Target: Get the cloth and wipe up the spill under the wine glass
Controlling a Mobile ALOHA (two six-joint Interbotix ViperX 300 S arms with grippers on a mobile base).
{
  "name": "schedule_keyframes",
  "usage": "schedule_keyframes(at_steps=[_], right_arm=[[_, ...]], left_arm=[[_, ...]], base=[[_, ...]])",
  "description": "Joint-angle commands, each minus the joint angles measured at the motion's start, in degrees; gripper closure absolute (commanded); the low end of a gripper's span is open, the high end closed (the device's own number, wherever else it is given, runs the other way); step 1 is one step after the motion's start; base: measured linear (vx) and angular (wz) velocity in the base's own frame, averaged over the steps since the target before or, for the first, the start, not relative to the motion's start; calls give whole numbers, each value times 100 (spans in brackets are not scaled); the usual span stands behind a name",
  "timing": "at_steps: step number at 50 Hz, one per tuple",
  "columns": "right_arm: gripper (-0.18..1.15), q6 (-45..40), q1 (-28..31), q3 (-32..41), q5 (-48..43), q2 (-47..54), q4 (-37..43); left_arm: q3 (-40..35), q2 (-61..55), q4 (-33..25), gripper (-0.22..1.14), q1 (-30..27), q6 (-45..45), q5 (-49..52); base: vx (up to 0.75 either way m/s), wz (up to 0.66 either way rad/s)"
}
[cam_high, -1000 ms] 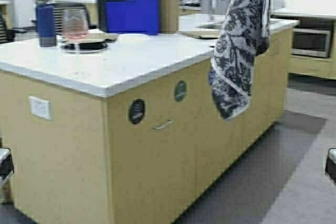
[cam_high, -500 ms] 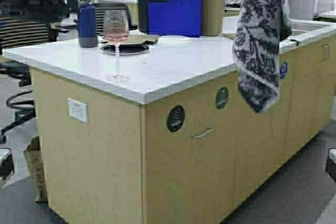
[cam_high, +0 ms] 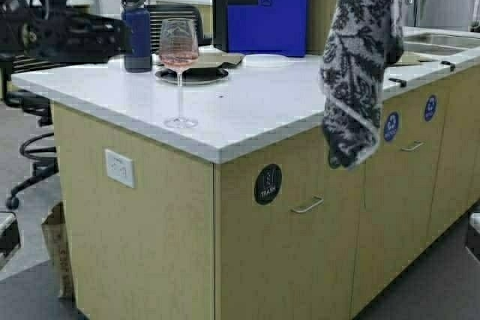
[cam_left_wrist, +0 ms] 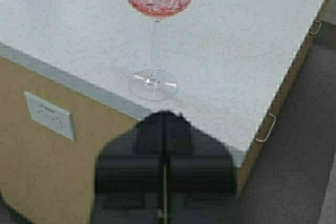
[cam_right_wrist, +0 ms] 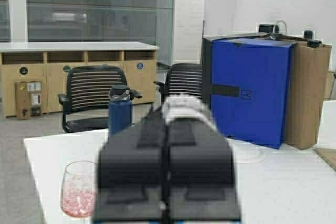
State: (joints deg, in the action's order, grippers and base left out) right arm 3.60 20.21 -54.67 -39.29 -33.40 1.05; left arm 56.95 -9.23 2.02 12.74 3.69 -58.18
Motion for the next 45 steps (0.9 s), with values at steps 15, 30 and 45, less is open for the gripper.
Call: schedule_keyframes(at_steps=[15, 30, 45], right_arm=[[90, 18, -9, 26, -132, 211, 9], [90, 0, -18, 44, -141, 220, 0], [90, -9, -9, 53, -272, 220, 0]], left_arm=[[-334, -1257, 694, 59, 35, -53, -1450], [-721, -2188, 1266, 20, 105, -53, -2382], [-888, -2672, 1345, -9, 290, -53, -2777]], base=[[17, 4], [16, 10], [14, 8]])
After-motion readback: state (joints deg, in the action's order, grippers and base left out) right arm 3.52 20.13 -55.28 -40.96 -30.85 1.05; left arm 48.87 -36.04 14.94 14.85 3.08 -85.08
